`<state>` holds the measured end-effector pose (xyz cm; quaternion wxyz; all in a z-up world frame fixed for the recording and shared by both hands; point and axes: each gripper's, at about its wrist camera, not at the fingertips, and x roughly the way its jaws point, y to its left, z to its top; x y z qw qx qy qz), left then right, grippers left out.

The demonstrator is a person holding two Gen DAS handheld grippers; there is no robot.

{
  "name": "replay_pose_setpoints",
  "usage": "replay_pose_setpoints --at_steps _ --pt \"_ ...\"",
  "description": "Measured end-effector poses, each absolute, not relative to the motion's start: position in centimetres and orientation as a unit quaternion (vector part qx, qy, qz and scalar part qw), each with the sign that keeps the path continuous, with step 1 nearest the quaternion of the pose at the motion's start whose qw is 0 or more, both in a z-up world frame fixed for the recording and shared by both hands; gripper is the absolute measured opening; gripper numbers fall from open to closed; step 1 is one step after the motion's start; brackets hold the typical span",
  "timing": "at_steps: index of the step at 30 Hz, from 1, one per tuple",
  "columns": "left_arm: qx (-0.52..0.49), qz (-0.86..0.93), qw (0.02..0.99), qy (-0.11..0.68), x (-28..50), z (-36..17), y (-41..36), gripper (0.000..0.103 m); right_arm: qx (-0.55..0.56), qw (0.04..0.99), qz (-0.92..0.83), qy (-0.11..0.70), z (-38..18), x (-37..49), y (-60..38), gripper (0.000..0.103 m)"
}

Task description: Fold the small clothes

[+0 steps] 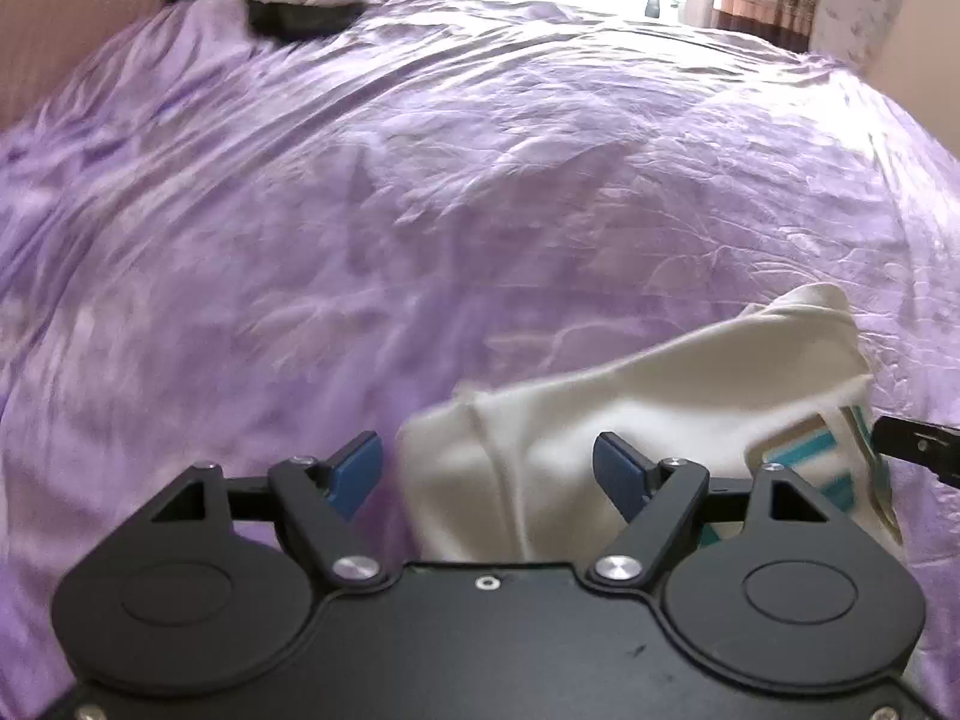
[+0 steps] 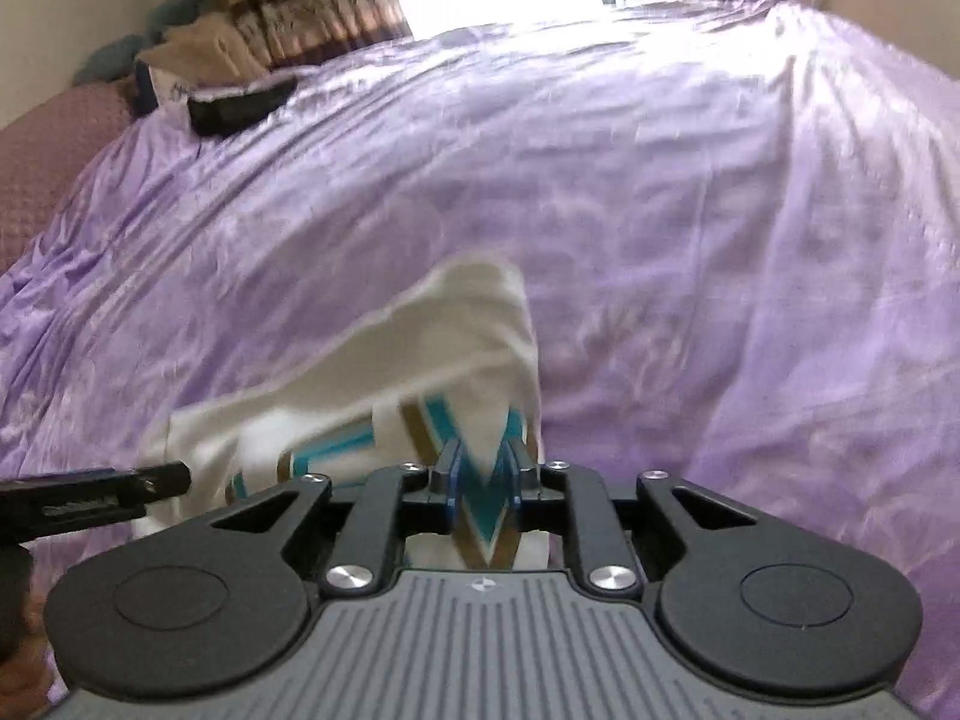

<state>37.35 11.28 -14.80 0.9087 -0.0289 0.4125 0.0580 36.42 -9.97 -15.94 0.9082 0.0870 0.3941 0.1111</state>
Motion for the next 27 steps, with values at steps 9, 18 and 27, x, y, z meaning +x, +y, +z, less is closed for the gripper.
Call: replay_pose_setpoints --at_steps 9,18,27 --pt "-0.062 0.072 0.897 0.431 36.2 -14.2 13.1 0.080 0.123 0.901 0.114 0.401 -16.2 37.2 -11.9 0.031" --pt "-0.072 -0.006 0.868 0.492 26.0 -17.0 8.5 0.083 0.074 0.868 0.218 0.440 -16.5 26.7 -7.0 0.025" --pt "-0.053 0.056 0.870 0.486 21.3 -16.0 10.5 0.079 0.092 0.874 0.172 0.445 -16.1 23.3 -13.3 0.011"
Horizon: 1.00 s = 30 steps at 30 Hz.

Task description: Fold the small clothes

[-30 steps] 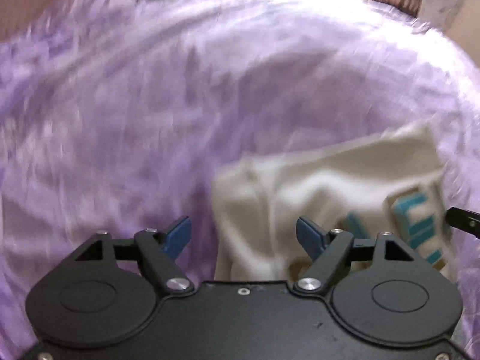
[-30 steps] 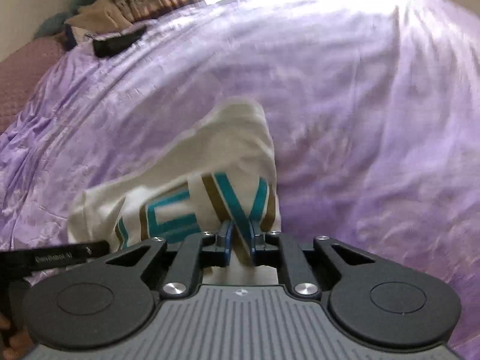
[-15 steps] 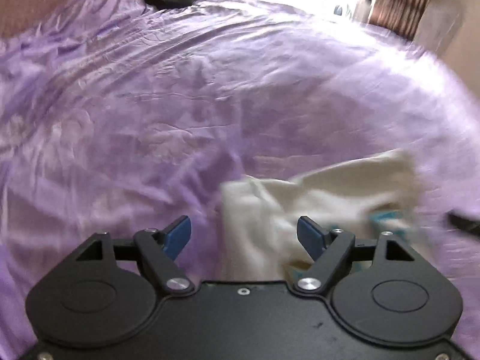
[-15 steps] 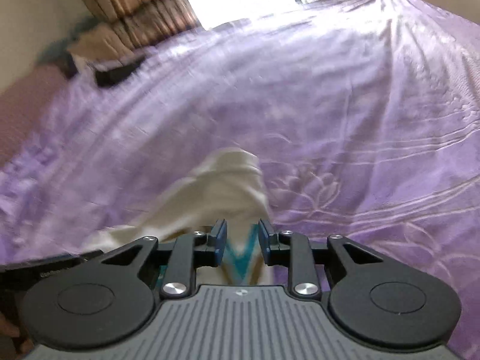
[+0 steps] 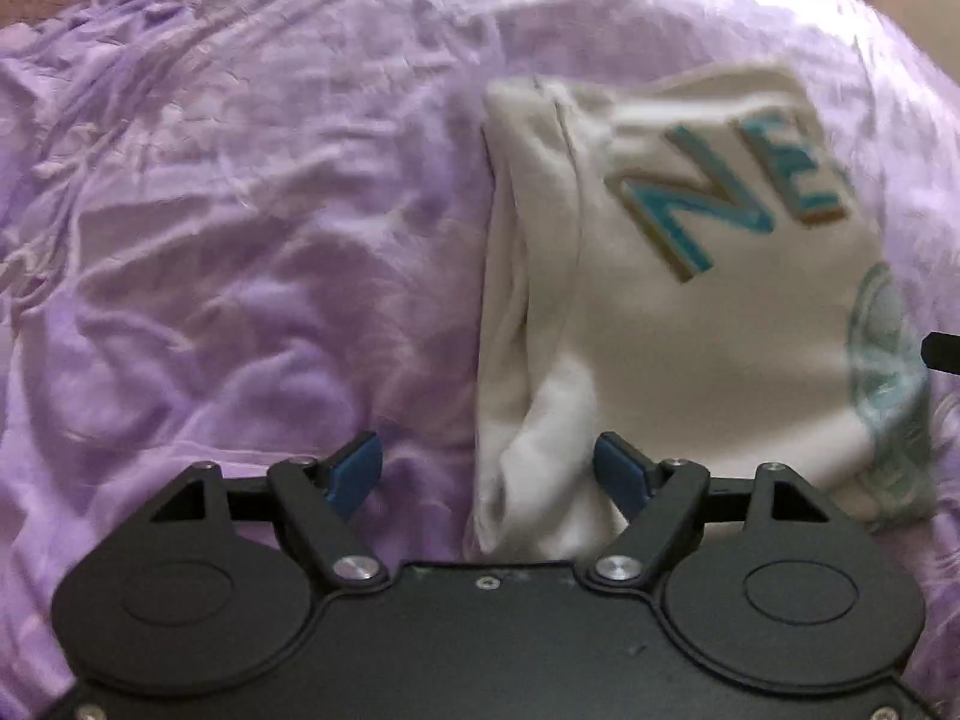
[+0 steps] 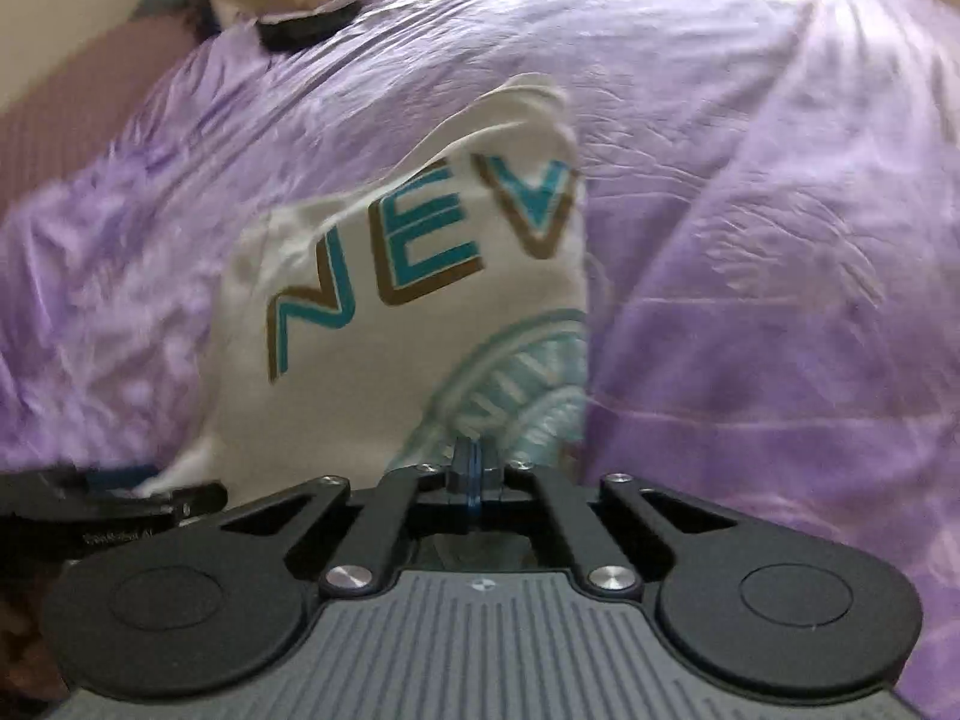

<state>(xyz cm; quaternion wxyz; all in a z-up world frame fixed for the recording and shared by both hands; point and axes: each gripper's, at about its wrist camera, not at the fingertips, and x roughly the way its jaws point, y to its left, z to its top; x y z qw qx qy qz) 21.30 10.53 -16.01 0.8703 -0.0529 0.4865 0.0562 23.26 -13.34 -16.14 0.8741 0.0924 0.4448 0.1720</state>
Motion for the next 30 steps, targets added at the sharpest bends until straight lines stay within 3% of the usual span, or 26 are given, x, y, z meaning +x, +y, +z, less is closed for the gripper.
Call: replay_pose_setpoints --at_steps 1,2,4,7,8,10,12,13,14,15,16,19,24,30 --pt "-0.054 0.056 0.877 0.474 21.0 -15.2 10.2 0.080 0.083 0.884 0.169 0.428 -15.3 22.2 -13.2 0.024" --pt "-0.055 0.050 0.884 0.461 20.8 -14.7 9.6 0.080 0.074 0.890 0.178 0.414 -14.7 21.6 -13.0 0.028" --pt "-0.039 0.037 0.881 0.470 21.2 -15.2 8.1 0.080 0.069 0.890 0.201 0.404 -14.4 20.8 -12.1 0.035" --pt "0.041 0.040 0.853 0.519 22.3 -19.4 6.4 0.084 0.046 0.868 0.205 0.450 -16.8 20.7 -10.3 0.037" --pt "0.036 0.034 0.861 0.507 21.9 -19.5 6.7 0.083 0.019 0.864 0.184 0.468 -18.1 20.8 -10.1 0.036" --pt "0.034 0.039 0.862 0.505 21.1 -18.8 7.1 0.083 -0.005 0.864 0.162 0.477 -19.7 20.5 -10.9 0.005" --pt "0.053 0.052 0.861 0.502 20.3 -17.8 8.1 0.083 0.009 0.867 0.162 0.472 -19.4 19.6 -12.8 0.001" --pt "0.057 0.058 0.862 0.500 20.1 -17.4 8.6 0.083 0.015 0.867 0.158 0.473 -19.1 19.4 -13.5 0.004" --pt "0.051 0.061 0.862 0.500 20.2 -17.2 9.4 0.083 0.005 0.869 0.135 0.476 -18.7 19.3 -13.7 0.018" --pt "0.036 0.062 0.861 0.503 20.3 -17.0 10.4 0.083 -0.023 0.877 0.106 0.468 -18.3 19.0 -13.9 0.049" --pt "0.020 0.061 0.860 0.506 20.5 -16.8 10.9 0.083 -0.042 0.885 0.095 0.453 -17.9 18.8 -13.7 0.057" --pt "0.015 0.057 0.861 0.505 20.4 -15.9 10.4 0.080 -0.042 0.892 0.101 0.439 -17.2 18.4 -14.5 0.056" --pt "0.075 0.055 0.855 0.510 20.0 -17.1 7.8 0.080 0.067 0.870 0.178 0.455 -17.1 18.9 -14.9 0.049" --pt "0.075 0.054 0.856 0.509 19.9 -17.5 8.6 0.082 -0.039 0.877 0.219 0.425 -17.8 17.0 -12.1 0.052"
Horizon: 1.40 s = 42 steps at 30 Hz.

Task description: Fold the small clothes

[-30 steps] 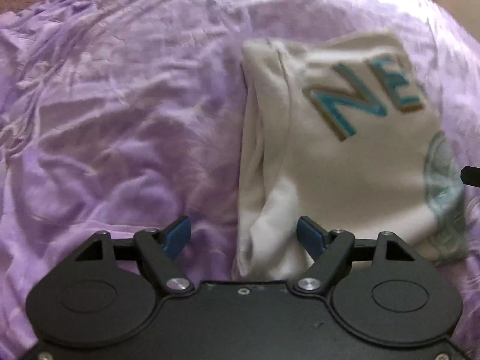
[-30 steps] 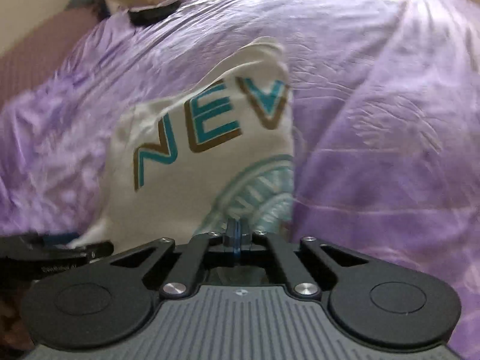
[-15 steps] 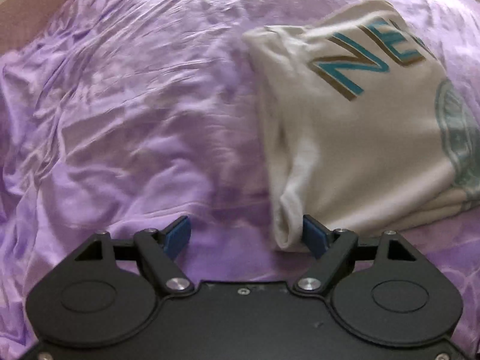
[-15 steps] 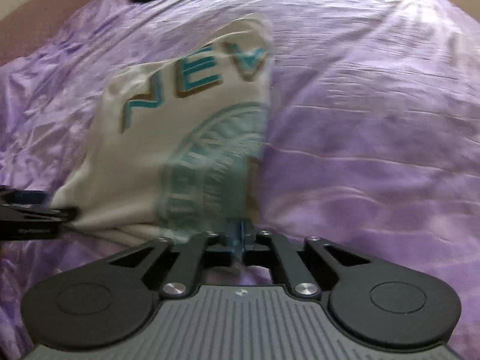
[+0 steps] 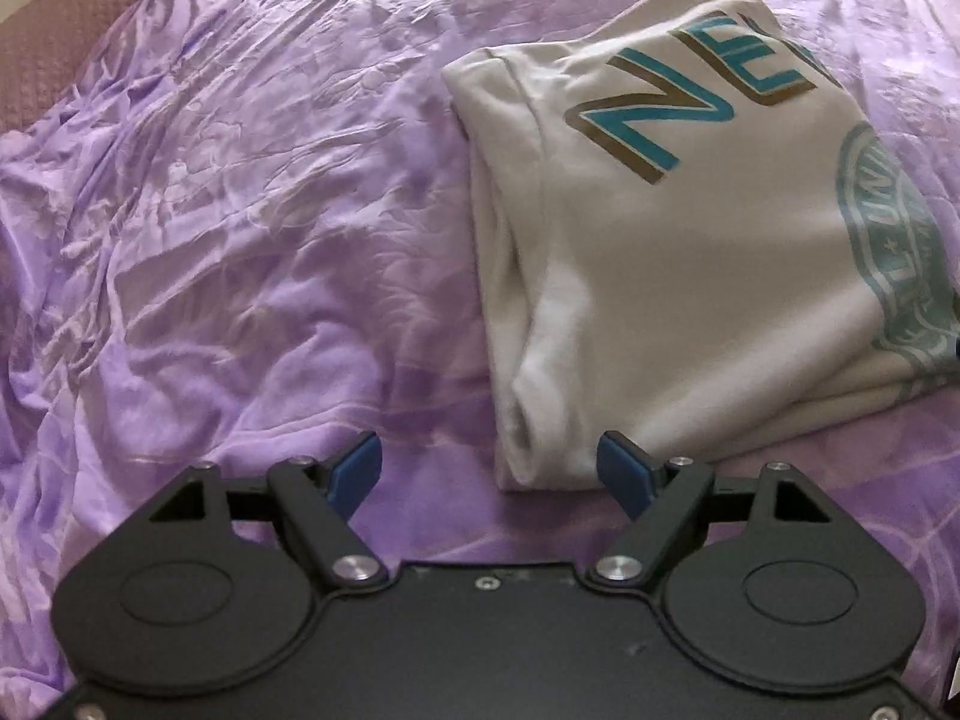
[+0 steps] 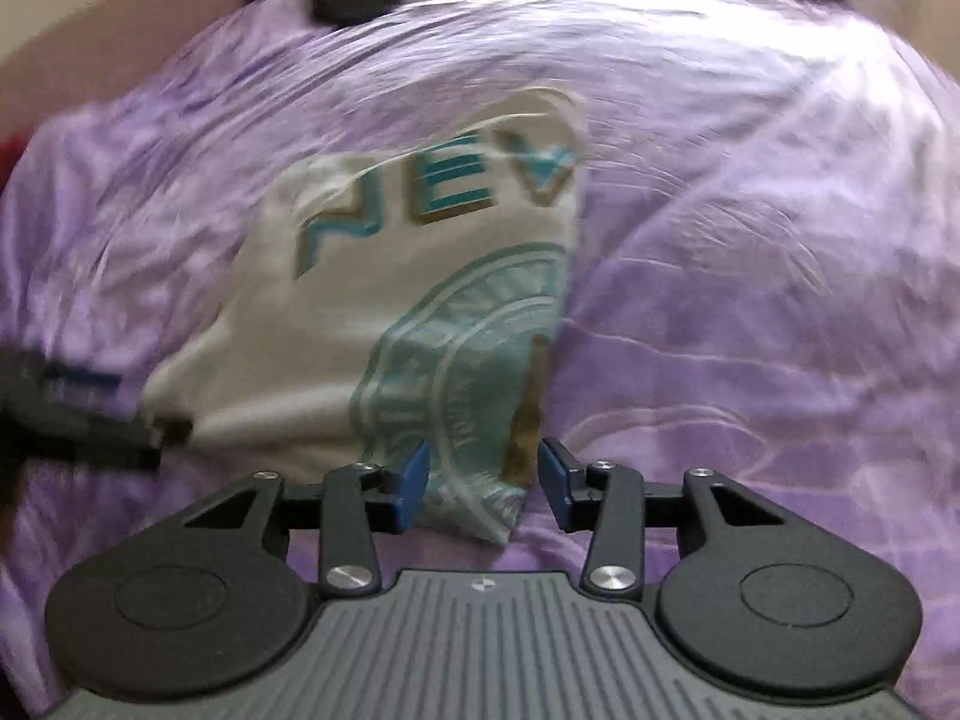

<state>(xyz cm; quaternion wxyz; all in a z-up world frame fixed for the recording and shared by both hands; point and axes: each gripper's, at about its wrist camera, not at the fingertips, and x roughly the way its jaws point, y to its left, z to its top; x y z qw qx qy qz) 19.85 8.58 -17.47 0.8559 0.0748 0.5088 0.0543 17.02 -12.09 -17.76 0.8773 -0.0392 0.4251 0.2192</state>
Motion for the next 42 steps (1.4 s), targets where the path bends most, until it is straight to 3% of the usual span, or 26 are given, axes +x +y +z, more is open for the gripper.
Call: replay_pose_setpoints --at_steps 7,8,10,12,15,19,25,29,33,36,40,42 --pt "0.037 0.065 0.856 0.512 20.7 -17.0 10.7 0.083 -0.098 0.861 0.261 0.426 -19.0 16.6 -9.5 0.052" --pt "0.041 0.064 0.856 0.511 20.6 -17.0 10.6 0.083 -0.109 0.859 0.255 0.429 -19.4 16.8 -9.3 0.046" --pt "0.050 0.063 0.856 0.511 20.5 -17.0 10.3 0.083 -0.127 0.859 0.247 0.430 -19.7 17.1 -9.1 0.020" --pt "0.053 0.062 0.856 0.510 20.5 -17.1 10.2 0.083 -0.091 0.858 0.248 0.440 -19.0 17.6 -10.0 0.006" --pt "0.042 0.058 0.859 0.507 20.4 -16.7 10.3 0.083 -0.052 0.868 0.242 0.430 -17.7 17.4 -11.5 0.001" --pt "0.046 0.058 0.858 0.507 20.4 -16.3 10.2 0.083 -0.051 0.890 0.213 0.399 -16.0 16.0 -13.1 0.000" --pt "0.027 0.070 0.845 0.529 21.1 -18.1 11.1 0.083 -0.073 0.851 0.228 0.467 -18.9 16.1 -12.9 0.000" --pt "0.045 0.083 0.847 0.523 20.9 -16.4 10.5 0.082 -0.074 0.849 0.256 0.457 -18.0 15.4 -13.1 0.000" --pt "0.079 0.087 0.867 0.484 20.7 -13.2 8.8 0.080 -0.045 0.869 0.262 0.418 -15.2 15.4 -13.6 0.011" --pt "0.053 0.059 0.883 0.463 21.4 -12.3 8.2 0.080 -0.004 0.877 0.266 0.400 -13.9 16.7 -13.3 0.011" --pt "0.057 0.031 0.826 0.560 23.4 -17.9 8.4 0.083 0.018 0.863 0.251 0.438 -16.2 19.0 -11.9 0.012" --pt "0.013 0.022 0.826 0.564 22.6 -19.6 9.9 0.084 0.020 0.842 0.234 0.485 -18.7 20.2 -11.8 0.011"
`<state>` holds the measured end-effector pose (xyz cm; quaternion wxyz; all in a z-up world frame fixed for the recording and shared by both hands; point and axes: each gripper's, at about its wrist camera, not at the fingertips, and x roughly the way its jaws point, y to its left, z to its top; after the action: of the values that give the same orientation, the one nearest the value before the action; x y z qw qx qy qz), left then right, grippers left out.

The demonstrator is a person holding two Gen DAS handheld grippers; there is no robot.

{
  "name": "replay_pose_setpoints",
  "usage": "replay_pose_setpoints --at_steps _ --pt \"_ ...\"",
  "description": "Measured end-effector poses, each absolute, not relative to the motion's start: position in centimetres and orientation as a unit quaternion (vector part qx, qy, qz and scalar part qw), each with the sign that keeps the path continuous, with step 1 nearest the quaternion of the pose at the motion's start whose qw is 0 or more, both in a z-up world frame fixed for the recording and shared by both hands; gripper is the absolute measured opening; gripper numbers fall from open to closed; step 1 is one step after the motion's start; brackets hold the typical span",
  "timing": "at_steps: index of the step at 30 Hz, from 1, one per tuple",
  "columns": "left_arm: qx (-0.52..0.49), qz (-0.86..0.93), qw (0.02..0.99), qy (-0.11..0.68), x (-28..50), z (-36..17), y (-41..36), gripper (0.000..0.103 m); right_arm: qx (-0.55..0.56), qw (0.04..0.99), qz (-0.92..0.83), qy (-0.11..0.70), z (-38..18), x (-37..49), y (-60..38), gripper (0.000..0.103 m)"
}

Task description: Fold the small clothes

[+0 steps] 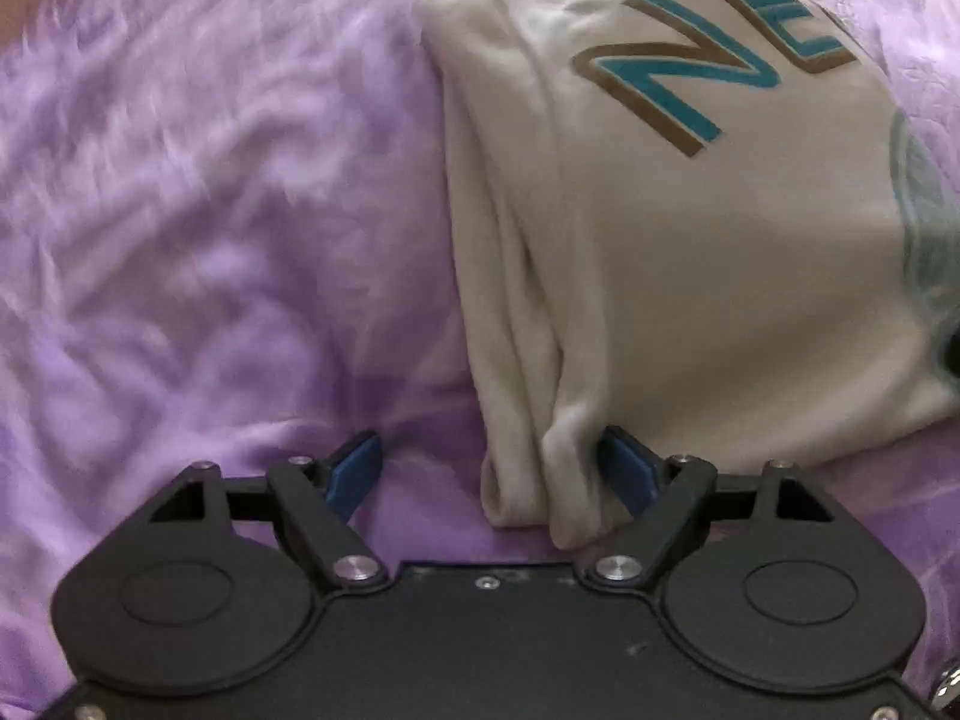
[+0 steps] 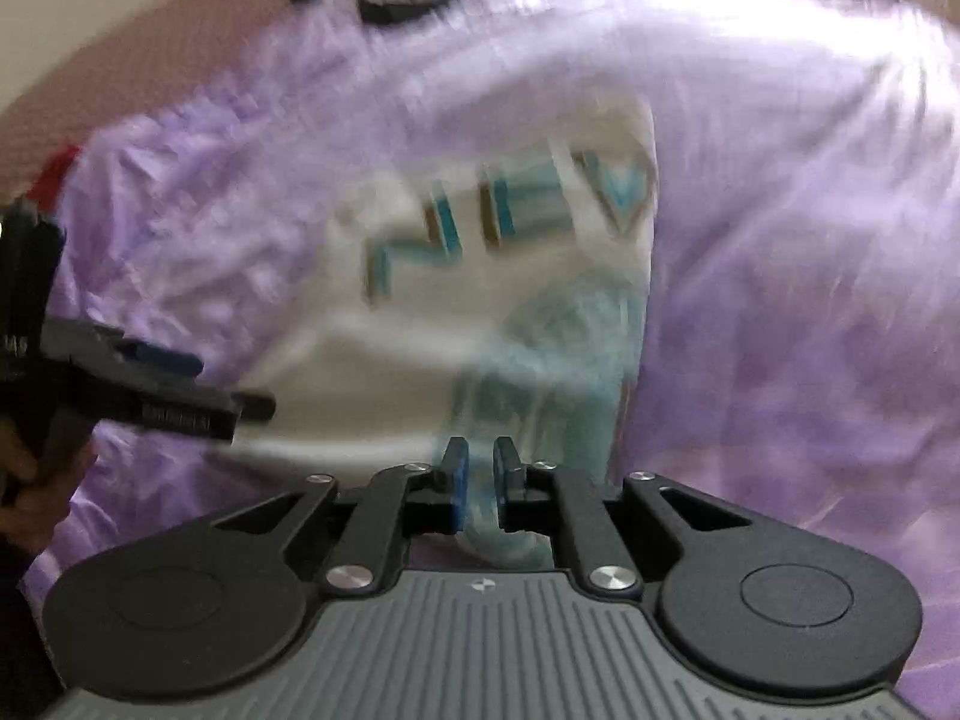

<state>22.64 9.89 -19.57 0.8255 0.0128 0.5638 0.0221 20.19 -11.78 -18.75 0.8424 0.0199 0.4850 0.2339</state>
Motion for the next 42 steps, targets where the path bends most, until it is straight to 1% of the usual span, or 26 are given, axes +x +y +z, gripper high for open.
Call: replay_pose_setpoints --at_steps 2,5,6,7,8,10,11,13,15,18,20,22,23,24,27,31,33,35,37,40,42 --pt "-0.007 0.006 0.825 0.565 21.3 -19.0 10.9 0.083 0.035 0.836 0.233 0.496 -20.1 20.1 -12.7 0.009" --pt "0.011 -0.028 0.840 0.542 20.1 -16.5 11.3 0.080 0.059 0.833 0.241 0.494 -19.0 20.0 -14.1 0.011" --pt "0.008 -0.027 0.849 0.527 20.1 -15.6 11.7 0.080 0.059 0.839 0.237 0.486 -18.4 20.2 -14.3 0.019" --pt "0.004 -0.018 0.856 0.517 20.5 -14.8 12.2 0.080 0.061 0.848 0.228 0.474 -17.8 20.5 -14.7 0.028" --pt "0.000 -0.003 0.860 0.510 21.1 -14.4 12.8 0.080 0.070 0.859 0.214 0.460 -17.2 21.2 -15.2 0.034" --pt "-0.018 0.025 0.863 0.504 23.1 -14.3 14.0 0.080 0.101 0.868 0.183 0.450 -16.8 23.0 -16.3 0.065" --pt "-0.046 0.036 0.867 0.495 24.2 -14.4 14.9 0.080 0.125 0.866 0.174 0.452 -16.8 24.0 -16.8 0.068" --pt "-0.125 0.031 0.863 0.489 26.1 -15.1 16.9 0.080 0.181 0.851 0.182 0.459 -17.7 26.0 -17.8 0.067" --pt "-0.169 0.006 0.840 0.515 28.4 -16.4 17.5 0.080 0.223 0.828 0.190 0.479 -19.1 27.9 -18.1 0.067" --pt "-0.145 0.005 0.832 0.535 30.0 -18.0 16.1 0.082 0.229 0.817 0.184 0.496 -20.8 29.7 -17.6 0.067" --pt "-0.120 0.003 0.840 0.530 30.6 -18.7 15.2 0.083 0.217 0.818 0.184 0.500 -21.6 30.4 -16.9 0.069" --pt "-0.115 0.005 0.843 0.526 30.9 -19.0 15.1 0.083 0.216 0.815 0.195 0.502 -22.0 30.9 -16.4 0.081" --pt "-0.118 0.007 0.843 0.525 31.0 -18.9 15.0 0.083 0.214 0.813 0.200 0.502 -22.0 31.1 -16.1 0.084" --pt "-0.120 0.008 0.843 0.525 31.1 -18.8 14.9 0.083 0.212 0.812 0.207 0.502 -21.9 30.9 -15.7 0.089" --pt "-0.118 -0.003 0.844 0.523 31.4 -18.2 14.6 0.080 0.207 0.810 0.227 0.500 -21.5 31.2 -14.7 0.093" --pt "-0.137 -0.020 0.837 0.529 32.0 -18.1 15.1 0.079 0.201 0.807 0.232 0.504 -21.2 32.2 -13.5 0.098" --pt "-0.170 -0.032 0.832 0.527 32.2 -18.0 16.0 0.079 0.201 0.805 0.232 0.507 -21.3 32.5 -13.3 0.098" --pt "-0.226 -0.069 0.828 0.509 31.4 -17.7 17.7 0.080 0.209 0.801 0.235 0.509 -21.3 32.6 -13.8 0.097" --pt "-0.267 -0.088 0.817 0.503 31.5 -18.3 18.6 0.080 0.213 0.799 0.239 0.509 -21.3 32.4 -14.7 0.089" --pt "-0.254 -0.080 0.808 0.526 33.0 -20.1 17.9 0.081 0.229 0.794 0.244 0.508 -21.6 32.6 -15.3 0.088" --pt "-0.239 -0.072 0.810 0.530 33.6 -20.6 17.0 0.085 0.239 0.791 0.243 0.508 -21.7 32.7 -15.2 0.089"
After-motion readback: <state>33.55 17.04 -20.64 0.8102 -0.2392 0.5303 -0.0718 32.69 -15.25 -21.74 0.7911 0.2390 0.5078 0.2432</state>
